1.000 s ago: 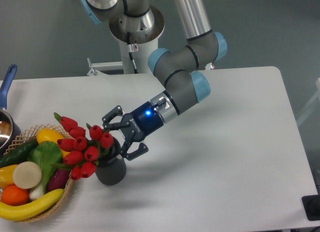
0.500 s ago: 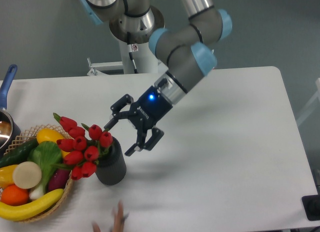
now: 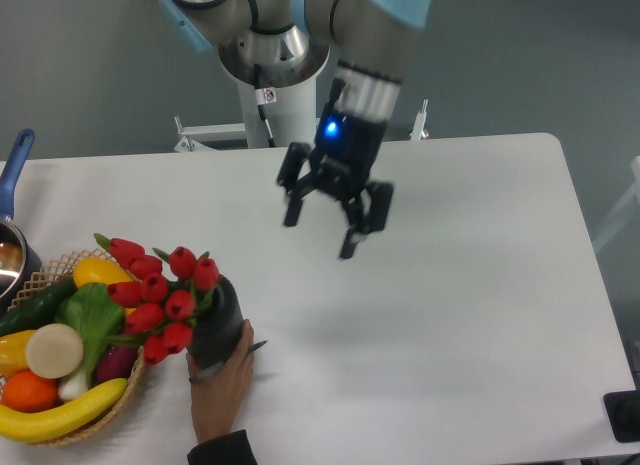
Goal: Insert the flowers into the vase
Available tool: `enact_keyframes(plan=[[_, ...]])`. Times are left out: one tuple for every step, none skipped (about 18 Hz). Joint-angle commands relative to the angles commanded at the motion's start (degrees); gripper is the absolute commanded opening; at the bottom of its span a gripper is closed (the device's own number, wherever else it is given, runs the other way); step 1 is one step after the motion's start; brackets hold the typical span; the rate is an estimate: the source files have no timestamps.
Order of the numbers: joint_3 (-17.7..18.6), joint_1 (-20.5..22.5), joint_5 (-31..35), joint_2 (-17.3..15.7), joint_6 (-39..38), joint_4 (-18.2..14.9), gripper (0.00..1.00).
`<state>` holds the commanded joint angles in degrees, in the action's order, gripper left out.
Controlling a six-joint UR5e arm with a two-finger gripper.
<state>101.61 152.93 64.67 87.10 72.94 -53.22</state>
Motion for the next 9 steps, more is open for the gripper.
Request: enact_keyframes(plan=[[-1.1, 0.1, 1.3, -0.5, 2.2, -2.7, 1.00], [-1.9, 0.4, 2.7, -1.1, 5.5, -4.8, 1.00], [-2.2, 1.5, 4.4, -1.8, 9.2, -6.6, 1.00], [-2.5, 3.2, 5.9, -2.6, 12.9, -8.8, 1.00], [-2.6, 4.0, 6.5, -3.5, 16.7, -11.2, 1.00], [-2.6, 4.7, 6.5, -4.1, 20.4, -13.1, 1.00], [-2.9, 5.7, 6.9, -4.7, 23.4, -14.7, 1.00], [-3.2, 6.9, 7.8, -5.1, 25.9, -16.6, 1.00], [-3.5, 7.9, 8.4, -5.4, 28.1, -18.2, 1.00]])
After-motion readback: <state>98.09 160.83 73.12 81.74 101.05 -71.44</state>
